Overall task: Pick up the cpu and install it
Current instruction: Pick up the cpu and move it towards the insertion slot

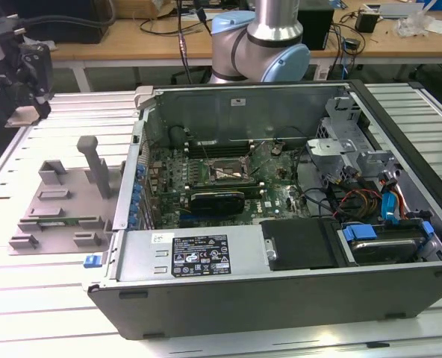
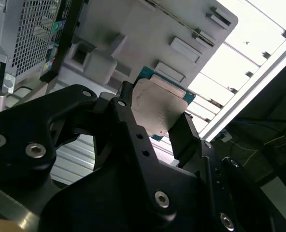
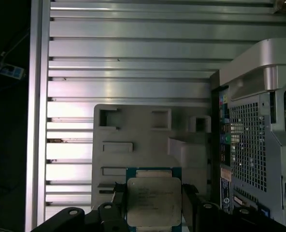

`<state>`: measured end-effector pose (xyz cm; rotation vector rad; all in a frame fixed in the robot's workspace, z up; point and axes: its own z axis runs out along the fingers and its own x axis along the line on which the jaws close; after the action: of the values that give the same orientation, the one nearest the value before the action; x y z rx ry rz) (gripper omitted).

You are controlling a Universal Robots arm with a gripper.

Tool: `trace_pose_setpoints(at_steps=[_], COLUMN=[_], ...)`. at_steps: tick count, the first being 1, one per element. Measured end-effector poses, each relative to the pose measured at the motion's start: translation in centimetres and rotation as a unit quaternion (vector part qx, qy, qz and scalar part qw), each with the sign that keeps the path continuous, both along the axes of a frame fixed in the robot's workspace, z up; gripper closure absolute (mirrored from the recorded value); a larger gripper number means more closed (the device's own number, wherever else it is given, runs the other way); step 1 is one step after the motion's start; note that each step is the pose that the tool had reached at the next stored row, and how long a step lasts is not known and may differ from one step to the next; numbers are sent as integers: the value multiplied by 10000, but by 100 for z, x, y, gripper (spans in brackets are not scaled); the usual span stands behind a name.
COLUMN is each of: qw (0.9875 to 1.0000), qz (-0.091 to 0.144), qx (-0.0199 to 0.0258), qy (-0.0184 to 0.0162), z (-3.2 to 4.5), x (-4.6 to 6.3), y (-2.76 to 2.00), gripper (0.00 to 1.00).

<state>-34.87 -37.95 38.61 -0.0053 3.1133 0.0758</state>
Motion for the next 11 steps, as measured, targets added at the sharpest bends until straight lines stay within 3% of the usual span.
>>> trace_pose_setpoints(at_steps=[2,11], qw=[10000,10000], qz=[0,0], qx=[0,0], qy=[0,0], z=[0,-1], x=[54,518], y=[0,0], gripper=[45,45])
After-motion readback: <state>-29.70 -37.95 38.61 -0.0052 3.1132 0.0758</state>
